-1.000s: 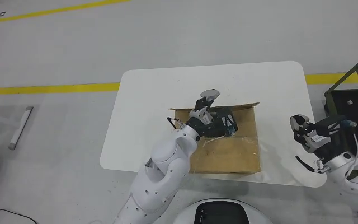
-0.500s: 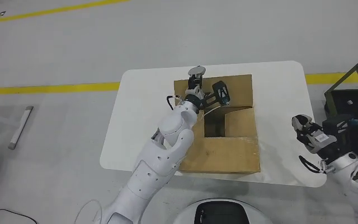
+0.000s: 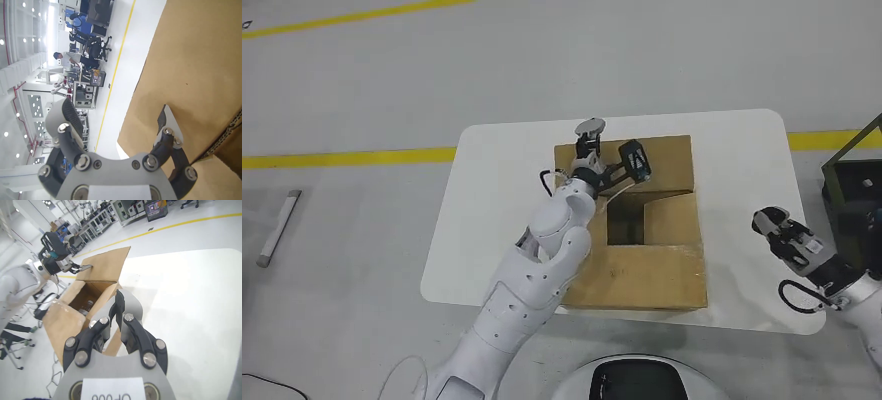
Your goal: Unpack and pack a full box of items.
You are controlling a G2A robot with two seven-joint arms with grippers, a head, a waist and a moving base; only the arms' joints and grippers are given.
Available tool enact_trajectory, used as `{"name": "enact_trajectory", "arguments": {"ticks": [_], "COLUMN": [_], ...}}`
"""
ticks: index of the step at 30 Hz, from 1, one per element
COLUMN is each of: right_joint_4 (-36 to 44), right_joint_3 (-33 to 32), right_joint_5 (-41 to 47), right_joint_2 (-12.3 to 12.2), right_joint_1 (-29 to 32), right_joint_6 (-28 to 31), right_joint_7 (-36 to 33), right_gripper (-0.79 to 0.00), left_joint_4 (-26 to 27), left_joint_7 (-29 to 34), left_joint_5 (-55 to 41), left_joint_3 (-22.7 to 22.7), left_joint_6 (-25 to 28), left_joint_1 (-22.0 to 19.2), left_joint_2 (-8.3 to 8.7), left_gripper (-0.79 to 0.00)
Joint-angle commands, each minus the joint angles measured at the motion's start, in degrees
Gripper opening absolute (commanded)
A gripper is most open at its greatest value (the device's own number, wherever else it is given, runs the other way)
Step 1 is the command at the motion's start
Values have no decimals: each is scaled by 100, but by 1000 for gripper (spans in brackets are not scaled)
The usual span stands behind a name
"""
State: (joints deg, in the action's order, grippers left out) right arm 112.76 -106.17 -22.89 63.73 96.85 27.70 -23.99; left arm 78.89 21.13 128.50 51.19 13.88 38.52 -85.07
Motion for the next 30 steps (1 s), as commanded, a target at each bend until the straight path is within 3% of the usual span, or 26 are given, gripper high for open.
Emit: {"name": "enact_trajectory", "arguments": {"ticks": [1,3,11,19,30], "right_joint_4": [-38,-54,50,-5,-150], "right_joint_3": [-13,-15,145,497,904], "right_joint_5": [534,840,555,31,-518], "right_joint_2": [-25,-53,-121,-131,-137], "right_joint_1": [-44,-75,-112,-182,-407], "right_joint_6": [216,429,986,1059,916], "right_joint_7": [-336,-655,-1162,-1006,-719], "right_gripper": [-680,-496,-382,-397,-403], "left_joint_4": [274,635,2324,3418,3637], "left_joint_7": [65,165,561,949,1021], "left_joint_5": [-184,-336,-808,-1166,-1207], "left_joint_3": [164,368,1157,1683,1936], "left_joint_6": [-8,10,215,436,503], "left_joint_1": [169,414,1774,2723,3024], "left_joint_2": [16,50,216,308,355], "left_gripper": [0,0,0,0,0]}}
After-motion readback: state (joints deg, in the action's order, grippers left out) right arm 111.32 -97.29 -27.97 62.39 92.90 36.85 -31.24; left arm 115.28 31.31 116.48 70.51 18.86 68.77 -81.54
